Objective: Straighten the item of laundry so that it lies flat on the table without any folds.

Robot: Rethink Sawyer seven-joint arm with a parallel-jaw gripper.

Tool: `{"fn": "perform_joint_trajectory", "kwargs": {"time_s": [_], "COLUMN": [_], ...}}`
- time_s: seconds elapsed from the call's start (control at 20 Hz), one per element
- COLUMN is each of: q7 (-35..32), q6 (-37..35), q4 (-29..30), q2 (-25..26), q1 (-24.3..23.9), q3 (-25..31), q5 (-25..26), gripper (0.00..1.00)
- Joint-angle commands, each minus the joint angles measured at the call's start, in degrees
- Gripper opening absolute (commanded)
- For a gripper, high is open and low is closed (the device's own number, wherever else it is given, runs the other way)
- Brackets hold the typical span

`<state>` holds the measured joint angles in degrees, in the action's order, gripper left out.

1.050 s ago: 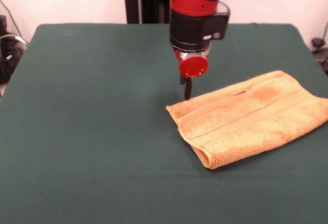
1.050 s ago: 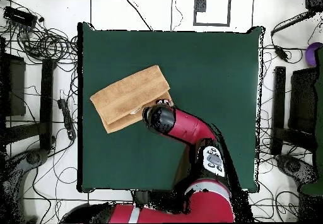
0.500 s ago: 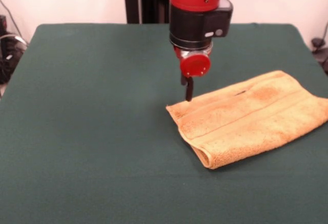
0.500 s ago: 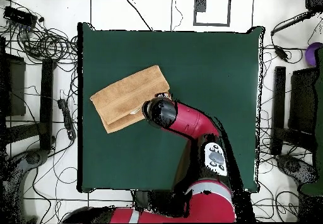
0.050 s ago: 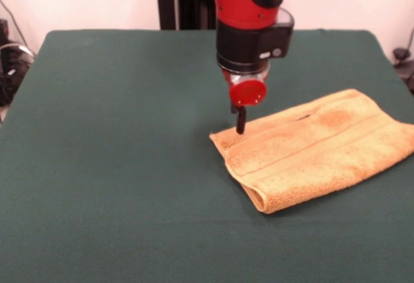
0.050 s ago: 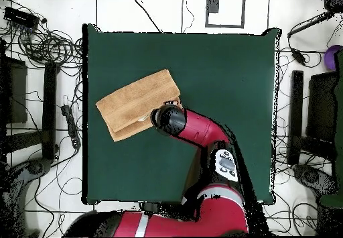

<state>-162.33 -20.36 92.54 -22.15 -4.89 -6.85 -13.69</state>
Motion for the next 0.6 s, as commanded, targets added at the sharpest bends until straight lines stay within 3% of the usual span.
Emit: {"fn": "perform_joint_trajectory", "kwargs": {"time_s": [0.05,0.2,0.35,0.6], "q7": [-6.22,-5.93,-5.59,-6.69], "q6": [2.94,1.87,5.77,8.16], "q4": [1.64,0.2,-0.46,-3.26], "q2": [9.56,11.92,14.22,17.29], "q1": [-0.33,0.87,0.41,3.41], "q3": [11.47,10.24,11.4,8.86], "q5": [-4.66,-4.62,-4.7,-4.54], "gripper": [1.0,1.0,1.0,1.0]}}
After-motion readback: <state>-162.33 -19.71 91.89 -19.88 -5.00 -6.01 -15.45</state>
